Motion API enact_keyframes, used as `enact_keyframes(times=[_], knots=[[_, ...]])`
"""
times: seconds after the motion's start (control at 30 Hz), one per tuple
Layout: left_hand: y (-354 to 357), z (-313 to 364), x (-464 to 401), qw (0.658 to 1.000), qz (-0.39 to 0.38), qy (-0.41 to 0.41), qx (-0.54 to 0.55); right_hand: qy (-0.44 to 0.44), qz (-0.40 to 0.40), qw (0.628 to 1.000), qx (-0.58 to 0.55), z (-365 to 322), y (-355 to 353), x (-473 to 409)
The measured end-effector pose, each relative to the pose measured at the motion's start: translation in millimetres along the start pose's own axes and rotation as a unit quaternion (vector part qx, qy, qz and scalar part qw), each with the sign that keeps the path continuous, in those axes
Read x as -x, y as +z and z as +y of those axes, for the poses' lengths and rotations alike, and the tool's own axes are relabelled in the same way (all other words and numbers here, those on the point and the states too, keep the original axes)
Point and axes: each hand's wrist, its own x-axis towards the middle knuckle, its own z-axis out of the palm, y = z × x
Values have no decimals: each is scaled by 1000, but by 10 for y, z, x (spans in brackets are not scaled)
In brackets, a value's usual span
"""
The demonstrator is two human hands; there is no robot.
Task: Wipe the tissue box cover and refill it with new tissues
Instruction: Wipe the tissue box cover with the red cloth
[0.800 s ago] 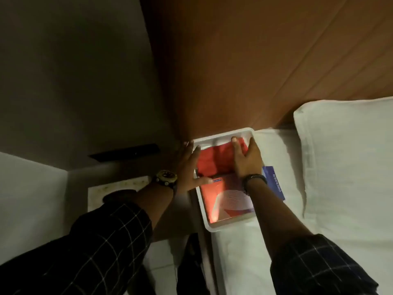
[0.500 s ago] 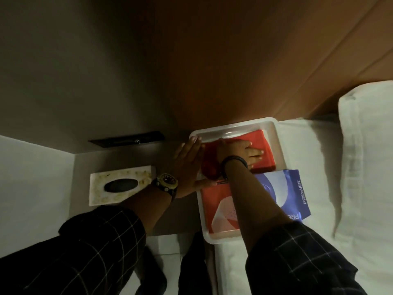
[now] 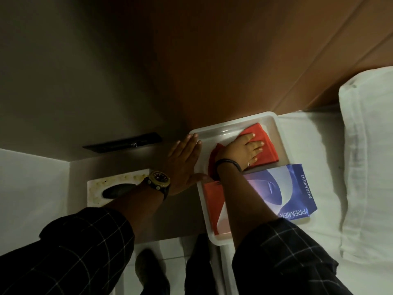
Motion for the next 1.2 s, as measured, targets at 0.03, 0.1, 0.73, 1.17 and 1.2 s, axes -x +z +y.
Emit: enact_keyframes(times=[0.03, 0.1, 0.73, 1.17, 1.2], knots=[[0, -22, 6, 1000, -5, 1, 4, -9, 11, 1000, -6, 3, -17, -5], [35, -45, -10, 1000, 0, -3, 15, -20, 20, 999, -18, 19, -98, -28], [883, -2005, 1782, 983, -61, -157, 75, -288, -31, 925, -247, 164, 798, 2045], [1939, -2891, 2029, 990, -49, -125, 43, -421, -124, 857, 270, 507, 3023, 1647], [1983, -2900, 2005, 990, -53, -122, 33, -423, -97, 865, 251, 517, 3072, 1662]])
